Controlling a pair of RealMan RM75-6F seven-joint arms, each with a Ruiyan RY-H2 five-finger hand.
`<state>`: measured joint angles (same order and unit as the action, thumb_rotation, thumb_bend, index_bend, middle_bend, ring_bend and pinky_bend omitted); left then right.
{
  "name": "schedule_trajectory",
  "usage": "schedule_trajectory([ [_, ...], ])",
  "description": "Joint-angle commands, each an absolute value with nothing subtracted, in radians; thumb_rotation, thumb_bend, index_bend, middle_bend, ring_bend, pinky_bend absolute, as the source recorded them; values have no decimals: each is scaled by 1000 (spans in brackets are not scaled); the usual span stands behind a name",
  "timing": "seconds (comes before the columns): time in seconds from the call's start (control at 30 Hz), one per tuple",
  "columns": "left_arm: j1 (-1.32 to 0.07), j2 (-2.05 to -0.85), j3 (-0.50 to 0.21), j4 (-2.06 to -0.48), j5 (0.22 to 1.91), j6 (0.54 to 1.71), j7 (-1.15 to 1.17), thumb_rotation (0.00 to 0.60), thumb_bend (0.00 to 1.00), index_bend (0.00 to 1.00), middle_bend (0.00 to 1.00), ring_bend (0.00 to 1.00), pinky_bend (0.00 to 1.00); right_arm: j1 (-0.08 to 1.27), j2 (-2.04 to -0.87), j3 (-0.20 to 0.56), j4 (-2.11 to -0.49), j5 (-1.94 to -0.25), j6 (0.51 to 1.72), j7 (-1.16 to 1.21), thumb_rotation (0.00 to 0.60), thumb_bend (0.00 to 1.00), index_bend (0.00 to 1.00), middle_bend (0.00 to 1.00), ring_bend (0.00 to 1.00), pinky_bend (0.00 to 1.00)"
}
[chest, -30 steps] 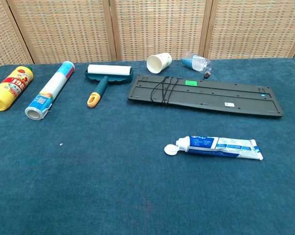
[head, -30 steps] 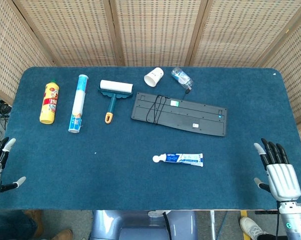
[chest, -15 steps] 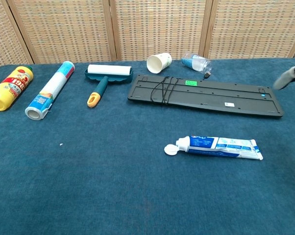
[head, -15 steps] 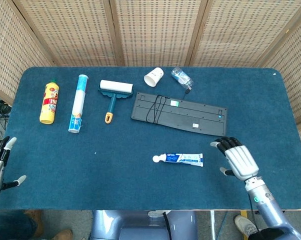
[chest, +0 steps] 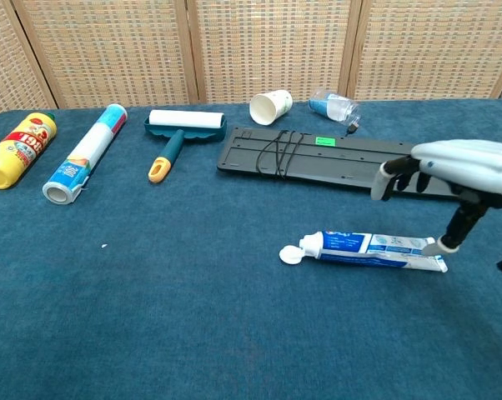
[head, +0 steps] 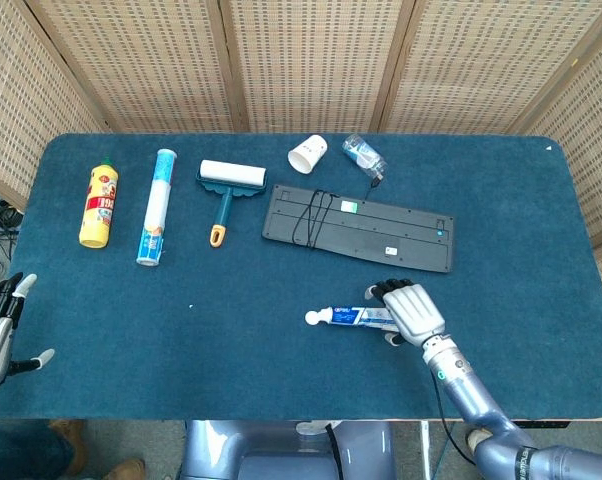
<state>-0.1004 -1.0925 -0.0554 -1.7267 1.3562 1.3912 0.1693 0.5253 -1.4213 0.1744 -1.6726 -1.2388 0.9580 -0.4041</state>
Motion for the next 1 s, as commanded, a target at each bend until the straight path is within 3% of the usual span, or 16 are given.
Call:
schedule_trajectory([
  [0.03,-104,-1095,-55,-1725,1352,1385,173,600,0,0,0,0,0,554,-1485,164,-1643,-1181,967,-494,600,211,345,408,299,350],
  [0.6,-115,-1104,-54,-1720,1336,1371,187,600,0,0,0,0,0,606,-1605,155,-1520,-1064,987,-587,600,239,367,426,314,351],
  [1.0,-119,-1106,-52,-1718,1331,1366,187,600,0,0,0,0,0,619,-1623,139,-1491,-1052,987,-568,600,386,437,491,371,366],
])
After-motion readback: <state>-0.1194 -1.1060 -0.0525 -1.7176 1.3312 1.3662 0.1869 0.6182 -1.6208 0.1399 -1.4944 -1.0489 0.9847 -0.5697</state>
